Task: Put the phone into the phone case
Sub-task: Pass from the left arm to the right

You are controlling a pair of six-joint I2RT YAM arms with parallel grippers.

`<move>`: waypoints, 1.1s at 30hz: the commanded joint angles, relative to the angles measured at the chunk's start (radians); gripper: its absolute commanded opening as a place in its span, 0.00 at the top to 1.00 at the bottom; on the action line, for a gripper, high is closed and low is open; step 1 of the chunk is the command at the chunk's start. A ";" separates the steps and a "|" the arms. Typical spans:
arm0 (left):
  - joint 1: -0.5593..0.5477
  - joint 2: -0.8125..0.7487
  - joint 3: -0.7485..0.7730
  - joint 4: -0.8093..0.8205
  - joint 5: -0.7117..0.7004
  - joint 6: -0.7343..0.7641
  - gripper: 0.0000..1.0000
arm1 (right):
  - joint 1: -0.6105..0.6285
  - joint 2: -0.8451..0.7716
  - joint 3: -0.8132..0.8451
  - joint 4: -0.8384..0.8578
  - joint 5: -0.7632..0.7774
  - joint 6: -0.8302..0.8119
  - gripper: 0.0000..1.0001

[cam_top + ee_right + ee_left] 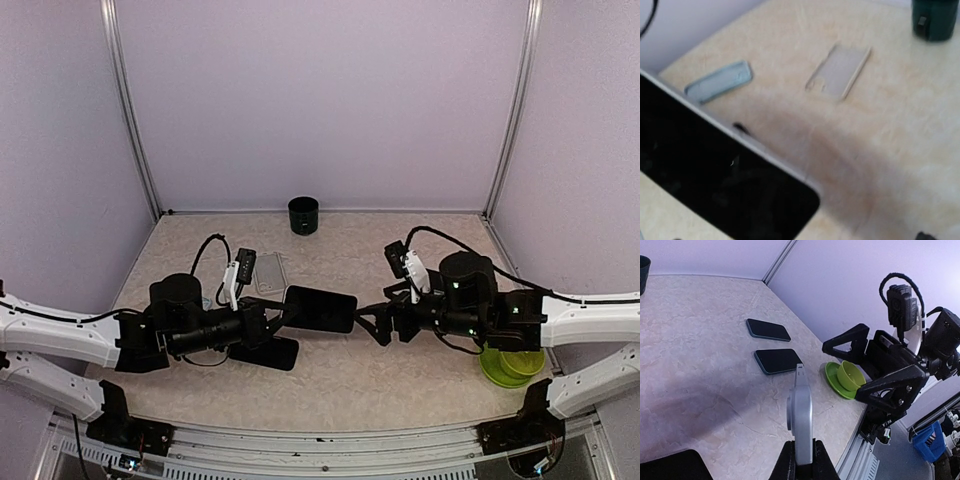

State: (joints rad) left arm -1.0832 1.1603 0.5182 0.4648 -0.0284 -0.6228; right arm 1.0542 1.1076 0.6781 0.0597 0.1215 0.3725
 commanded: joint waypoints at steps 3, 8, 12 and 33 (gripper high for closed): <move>0.006 -0.025 -0.003 0.119 0.015 0.011 1.00 | -0.035 0.076 0.053 0.014 -0.119 0.107 0.00; 0.005 -0.039 -0.029 0.163 0.007 -0.001 1.00 | -0.057 0.097 0.063 0.033 -0.143 0.223 0.00; 0.005 -0.056 -0.046 0.183 0.000 -0.007 1.00 | -0.057 0.079 0.044 0.068 -0.114 0.272 0.00; 0.005 -0.016 -0.093 0.364 0.073 -0.062 1.00 | -0.085 0.174 -0.040 0.364 -0.354 0.376 0.05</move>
State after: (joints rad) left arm -1.0832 1.1442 0.4267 0.6968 0.0147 -0.6739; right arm 0.9752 1.2625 0.6510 0.3069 -0.1486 0.7292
